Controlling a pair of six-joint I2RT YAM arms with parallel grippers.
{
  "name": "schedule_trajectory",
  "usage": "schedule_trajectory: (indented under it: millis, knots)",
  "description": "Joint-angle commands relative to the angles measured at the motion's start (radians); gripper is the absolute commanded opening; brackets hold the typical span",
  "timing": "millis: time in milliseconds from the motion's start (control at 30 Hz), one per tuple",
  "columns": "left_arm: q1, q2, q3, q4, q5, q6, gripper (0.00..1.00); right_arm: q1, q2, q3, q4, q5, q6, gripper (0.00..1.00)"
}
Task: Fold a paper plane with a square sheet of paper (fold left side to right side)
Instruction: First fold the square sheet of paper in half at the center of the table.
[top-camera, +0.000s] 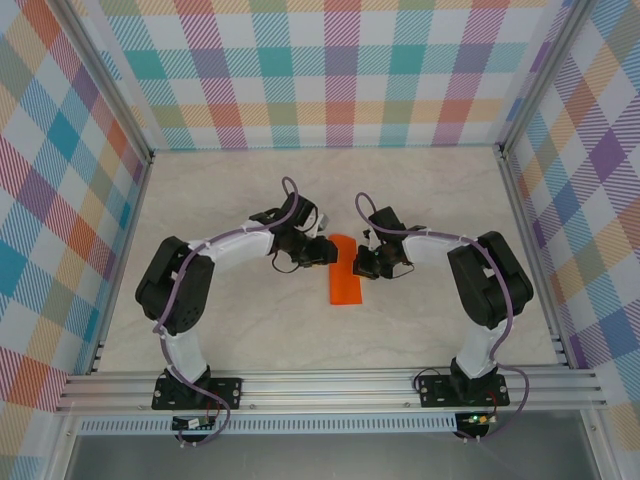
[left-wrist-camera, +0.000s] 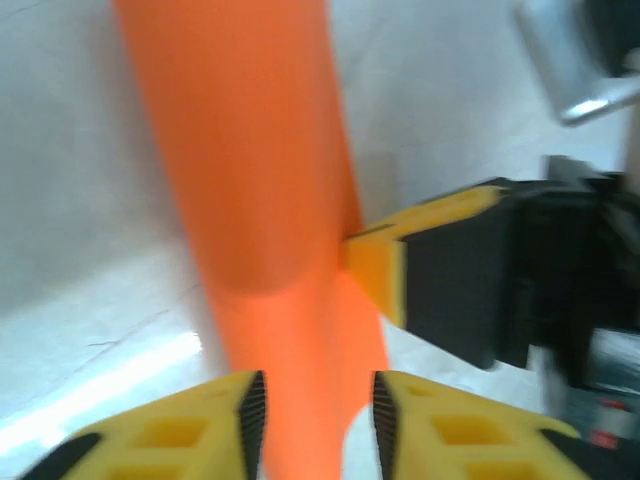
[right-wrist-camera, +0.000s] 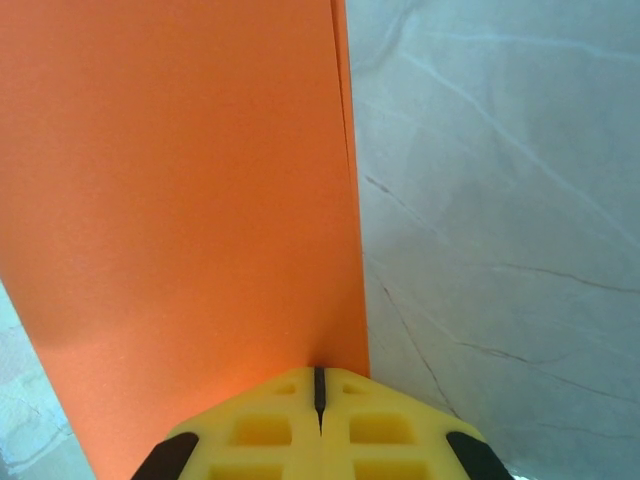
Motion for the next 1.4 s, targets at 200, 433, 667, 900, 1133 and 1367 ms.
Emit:
schedule_trajectory:
  millis: [200,433,667,900,1133,1367]
  knots:
    - [-0.016,0.112,0.001,0.144,0.184,-0.016,0.24,0.017,0.065,-0.013,-0.114,0.096,-0.035,0.02]
    - [-0.007,0.153,-0.007,0.096,0.103,0.012,0.23,0.020,0.071,-0.003,-0.135,0.107,-0.042,0.02]
    - [0.022,0.178,-0.059,0.091,0.065,0.036,0.22,0.022,0.070,-0.001,-0.163,0.134,-0.055,0.02]
    - [0.051,0.183,-0.112,0.113,0.062,0.041,0.22,0.023,0.074,0.001,-0.176,0.139,-0.062,0.02]
    - [0.095,0.103,-0.158,0.104,0.077,0.061,0.22,0.023,0.074,0.003,-0.179,0.138,-0.062,0.02]
    - [0.108,0.006,-0.177,0.166,0.160,0.044,0.21,0.028,0.073,0.008,-0.178,0.137,-0.062,0.02]
